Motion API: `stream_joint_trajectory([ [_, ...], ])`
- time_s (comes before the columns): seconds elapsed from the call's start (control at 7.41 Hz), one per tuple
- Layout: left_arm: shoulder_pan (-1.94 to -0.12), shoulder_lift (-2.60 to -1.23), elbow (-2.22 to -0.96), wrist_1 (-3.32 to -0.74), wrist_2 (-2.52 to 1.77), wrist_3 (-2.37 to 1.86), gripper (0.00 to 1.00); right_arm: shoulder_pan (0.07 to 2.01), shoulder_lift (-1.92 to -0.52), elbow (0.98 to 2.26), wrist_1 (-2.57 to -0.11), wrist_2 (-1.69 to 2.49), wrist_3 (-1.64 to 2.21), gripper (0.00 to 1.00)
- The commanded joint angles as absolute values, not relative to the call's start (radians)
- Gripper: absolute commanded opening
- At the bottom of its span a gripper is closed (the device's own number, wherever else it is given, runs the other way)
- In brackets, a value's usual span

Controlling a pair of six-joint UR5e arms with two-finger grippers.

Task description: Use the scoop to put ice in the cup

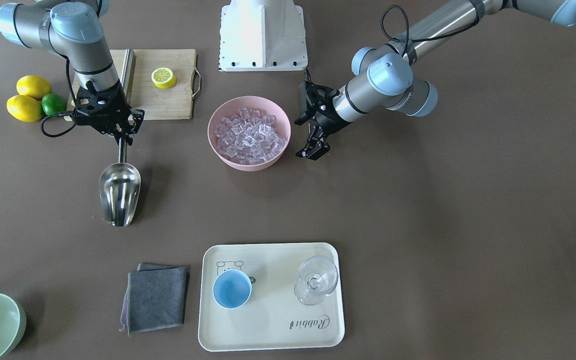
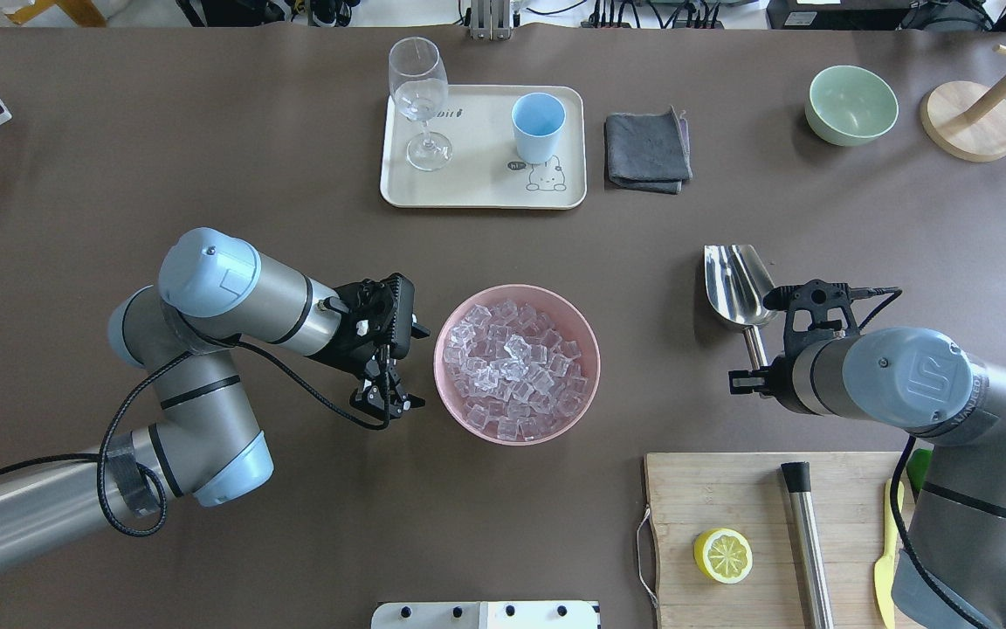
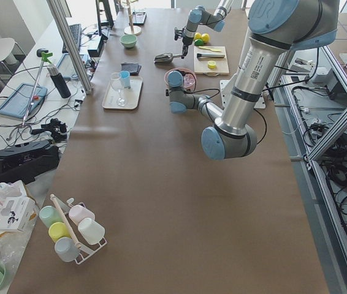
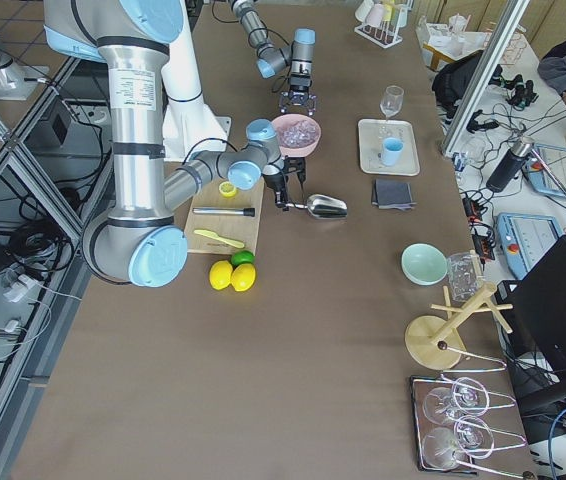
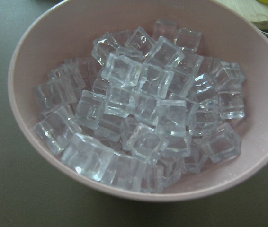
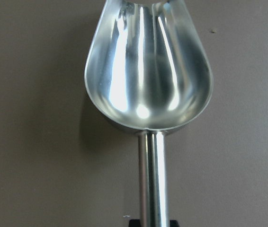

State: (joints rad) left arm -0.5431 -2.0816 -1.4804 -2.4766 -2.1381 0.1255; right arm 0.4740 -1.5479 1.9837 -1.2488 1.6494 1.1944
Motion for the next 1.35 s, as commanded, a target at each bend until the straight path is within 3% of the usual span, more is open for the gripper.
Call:
stream_joint_trajectory([
  [0.0,-0.543,-2.083,-1.48,-2.476,-2.138,0.126,0.98,0.474,-1.563,2.018,-1.233,1.664,1.137,0.0],
  [0.54,-0.535,-2.083,-1.479,-2.476,-2.138,0.124,0.98,0.477,-1.704,2.167,-1.259,1.69,0.883,0.0],
  [1.21,-0.528,-2.085,-1.48,-2.479,-2.141,0.124,0.98,0.485,-1.715,2.253,-1.287,1.7,0.723,0.0],
])
